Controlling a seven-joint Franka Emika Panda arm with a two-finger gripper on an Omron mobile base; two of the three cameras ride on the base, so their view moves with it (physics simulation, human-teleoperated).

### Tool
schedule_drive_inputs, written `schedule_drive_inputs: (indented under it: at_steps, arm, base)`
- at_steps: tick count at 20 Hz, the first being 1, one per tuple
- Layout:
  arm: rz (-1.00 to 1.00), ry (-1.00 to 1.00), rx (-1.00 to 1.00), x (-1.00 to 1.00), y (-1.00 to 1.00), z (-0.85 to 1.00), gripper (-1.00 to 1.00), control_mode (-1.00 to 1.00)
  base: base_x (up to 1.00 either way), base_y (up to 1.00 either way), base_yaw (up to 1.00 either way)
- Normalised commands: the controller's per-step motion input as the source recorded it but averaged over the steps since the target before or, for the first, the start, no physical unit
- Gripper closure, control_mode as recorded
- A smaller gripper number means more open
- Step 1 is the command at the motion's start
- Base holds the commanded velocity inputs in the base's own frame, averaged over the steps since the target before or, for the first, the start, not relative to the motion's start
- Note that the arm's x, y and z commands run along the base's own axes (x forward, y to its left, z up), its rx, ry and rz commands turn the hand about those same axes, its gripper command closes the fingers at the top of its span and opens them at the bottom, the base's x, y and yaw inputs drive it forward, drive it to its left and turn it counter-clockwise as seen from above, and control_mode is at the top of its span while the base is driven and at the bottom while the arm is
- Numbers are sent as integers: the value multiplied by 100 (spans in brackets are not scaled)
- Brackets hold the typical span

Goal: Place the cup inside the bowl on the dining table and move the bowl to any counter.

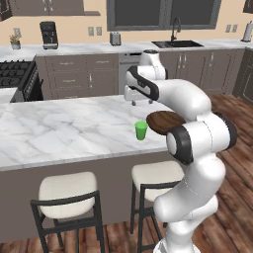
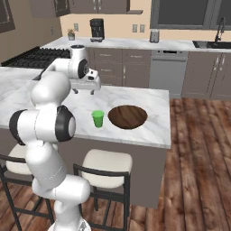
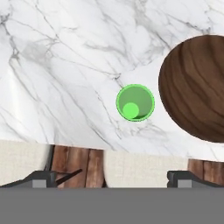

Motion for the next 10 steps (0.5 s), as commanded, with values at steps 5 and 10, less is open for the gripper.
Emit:
schedule_drive_inputs:
  at_steps: [5, 10]
  arm:
    - [0, 0, 0, 18, 5, -23, -100, -100]
    - [0, 0, 0, 27, 0, -20, -100, -100]
  base:
    - [0, 0, 0]
    - [0, 0, 0]
